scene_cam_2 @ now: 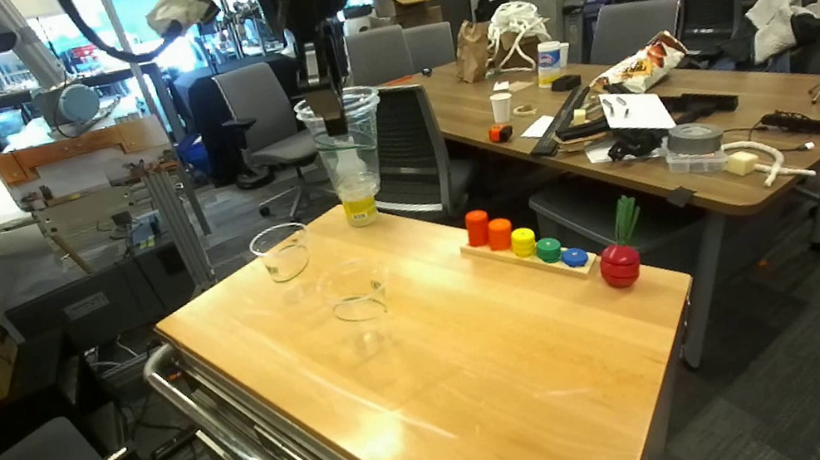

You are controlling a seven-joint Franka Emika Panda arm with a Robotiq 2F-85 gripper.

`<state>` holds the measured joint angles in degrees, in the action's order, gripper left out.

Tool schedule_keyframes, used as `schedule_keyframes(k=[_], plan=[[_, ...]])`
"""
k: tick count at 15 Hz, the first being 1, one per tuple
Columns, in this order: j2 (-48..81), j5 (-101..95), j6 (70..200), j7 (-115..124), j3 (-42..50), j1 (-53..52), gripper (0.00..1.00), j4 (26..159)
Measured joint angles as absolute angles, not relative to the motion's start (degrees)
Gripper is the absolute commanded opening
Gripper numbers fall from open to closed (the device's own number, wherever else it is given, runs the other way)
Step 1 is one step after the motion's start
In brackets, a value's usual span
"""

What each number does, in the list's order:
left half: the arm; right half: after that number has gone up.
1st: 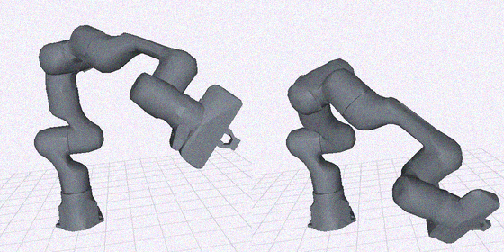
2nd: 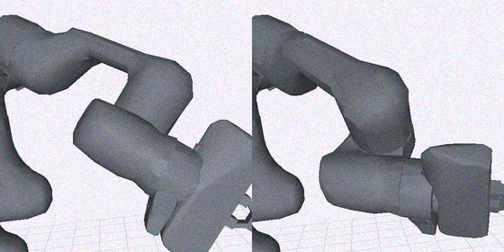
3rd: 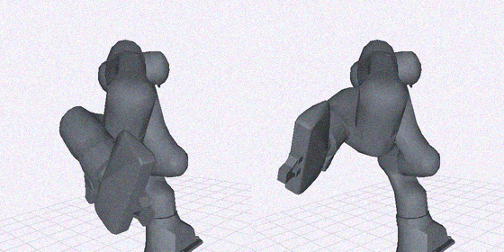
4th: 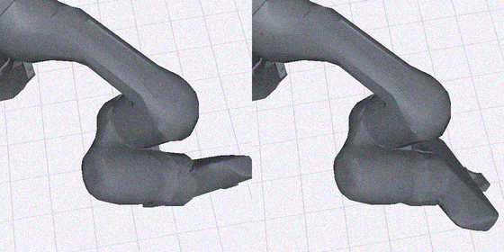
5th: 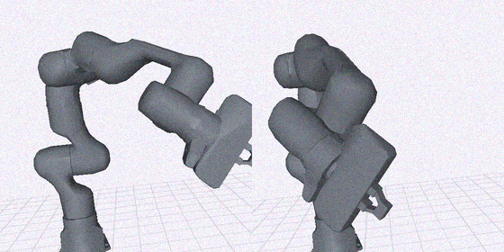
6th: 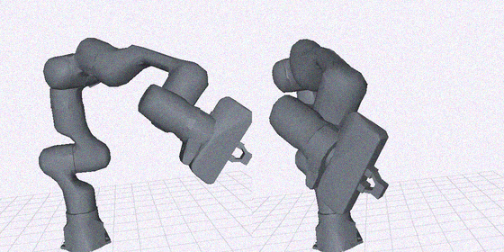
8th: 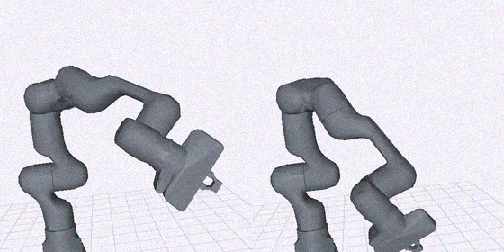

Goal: Stack the four clear cups together

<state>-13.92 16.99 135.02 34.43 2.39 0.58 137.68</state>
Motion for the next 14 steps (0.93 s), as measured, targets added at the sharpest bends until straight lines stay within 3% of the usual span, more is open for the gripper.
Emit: schedule_keyframes(k=[14], plan=[[-16.03, 16.32, 142.55, 33.72, 1.12, 1.00, 0.02, 148.70]])
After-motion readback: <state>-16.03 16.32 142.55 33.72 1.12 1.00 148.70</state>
